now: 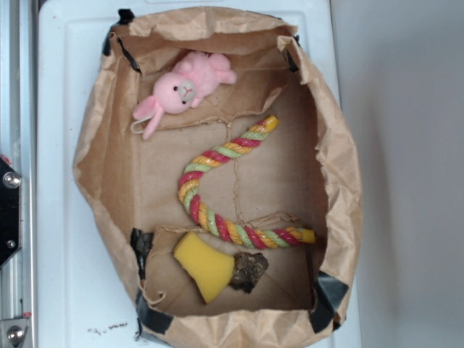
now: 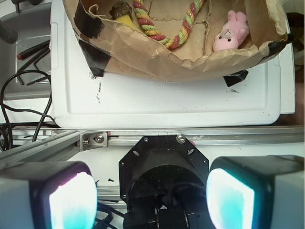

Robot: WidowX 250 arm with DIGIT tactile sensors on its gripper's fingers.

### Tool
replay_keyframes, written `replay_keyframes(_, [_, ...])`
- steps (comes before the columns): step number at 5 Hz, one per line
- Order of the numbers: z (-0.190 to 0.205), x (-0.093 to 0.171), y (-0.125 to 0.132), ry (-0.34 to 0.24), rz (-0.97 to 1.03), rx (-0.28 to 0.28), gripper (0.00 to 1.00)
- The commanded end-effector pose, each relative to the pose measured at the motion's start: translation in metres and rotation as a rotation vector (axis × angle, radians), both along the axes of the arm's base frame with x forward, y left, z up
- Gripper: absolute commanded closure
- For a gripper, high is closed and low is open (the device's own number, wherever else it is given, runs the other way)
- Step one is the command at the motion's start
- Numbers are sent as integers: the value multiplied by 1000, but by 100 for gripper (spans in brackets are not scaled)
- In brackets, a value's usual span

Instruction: Grab the green sponge.

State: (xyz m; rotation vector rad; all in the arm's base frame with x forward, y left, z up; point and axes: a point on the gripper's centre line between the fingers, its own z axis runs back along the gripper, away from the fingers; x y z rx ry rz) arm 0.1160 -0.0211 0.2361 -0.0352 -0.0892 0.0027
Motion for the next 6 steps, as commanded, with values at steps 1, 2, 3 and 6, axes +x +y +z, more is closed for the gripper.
replay_keyframes(1, [0,0,0,0,0,0,0])
replay_keyframes(2, [-4,50,10,-50,29,28,0])
replay_keyframes(3, [-10,81,26,-67,18,25,0])
replay_keyframes(6, [-43,148,41,-92,-230,61,0])
